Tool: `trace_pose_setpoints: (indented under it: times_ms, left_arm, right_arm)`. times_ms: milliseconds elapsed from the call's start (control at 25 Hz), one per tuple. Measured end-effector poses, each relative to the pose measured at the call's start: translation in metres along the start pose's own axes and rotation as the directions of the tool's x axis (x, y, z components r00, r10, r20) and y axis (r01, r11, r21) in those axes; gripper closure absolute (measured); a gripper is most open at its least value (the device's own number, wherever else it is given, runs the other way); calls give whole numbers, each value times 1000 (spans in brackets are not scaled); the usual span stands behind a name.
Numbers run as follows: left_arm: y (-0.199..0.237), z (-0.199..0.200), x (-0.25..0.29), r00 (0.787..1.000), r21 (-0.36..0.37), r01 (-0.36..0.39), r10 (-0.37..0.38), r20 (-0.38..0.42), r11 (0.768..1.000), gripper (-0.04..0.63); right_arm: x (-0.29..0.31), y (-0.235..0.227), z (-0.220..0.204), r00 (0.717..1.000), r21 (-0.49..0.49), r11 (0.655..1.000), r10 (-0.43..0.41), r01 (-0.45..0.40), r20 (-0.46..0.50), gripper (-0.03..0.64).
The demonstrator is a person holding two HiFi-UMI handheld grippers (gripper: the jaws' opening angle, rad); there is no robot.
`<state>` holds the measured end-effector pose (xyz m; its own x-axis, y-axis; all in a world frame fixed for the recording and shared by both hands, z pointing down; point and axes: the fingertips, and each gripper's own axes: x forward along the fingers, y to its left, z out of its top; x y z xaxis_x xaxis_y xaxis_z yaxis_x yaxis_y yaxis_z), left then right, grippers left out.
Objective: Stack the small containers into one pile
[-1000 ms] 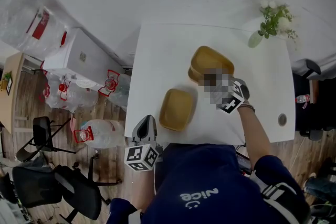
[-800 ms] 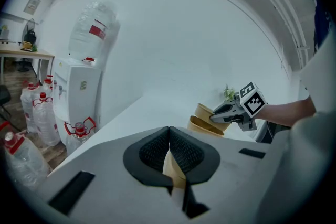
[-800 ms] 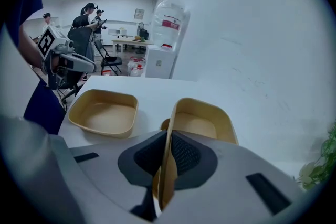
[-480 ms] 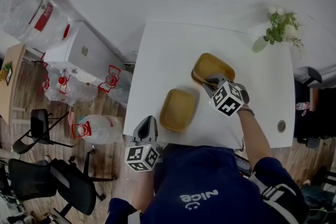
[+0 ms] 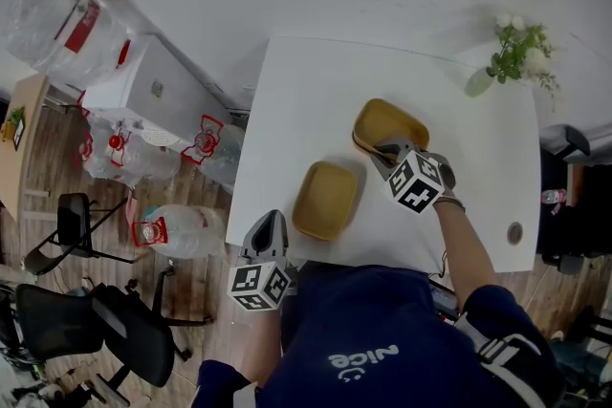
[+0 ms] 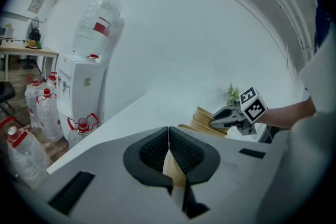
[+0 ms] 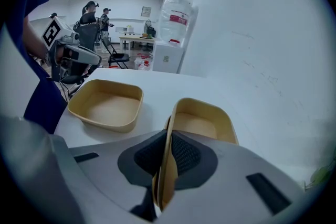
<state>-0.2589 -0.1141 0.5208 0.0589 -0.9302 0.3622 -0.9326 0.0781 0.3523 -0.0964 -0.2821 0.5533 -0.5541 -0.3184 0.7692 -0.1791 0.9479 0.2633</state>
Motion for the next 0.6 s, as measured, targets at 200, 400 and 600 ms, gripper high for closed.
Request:
trace_pose_setpoints:
  times_ms: [200, 400, 600]
  left_arm:
    - [1, 0, -1, 1000, -2, -5, 5, 1, 1000, 575]
    - [4, 1, -2, 1000, -7, -11, 11, 4, 1000, 575]
    - [5, 1, -1, 1000, -9, -10, 10, 8, 1000, 575]
  right_arm:
    - [3, 3, -2, 1000, 9, 1000, 18, -18, -1, 558]
    - [4, 2, -1, 1000, 18, 1000, 20, -20, 4, 558]
    - [6, 4, -4, 999, 8, 999, 31, -31, -20, 557]
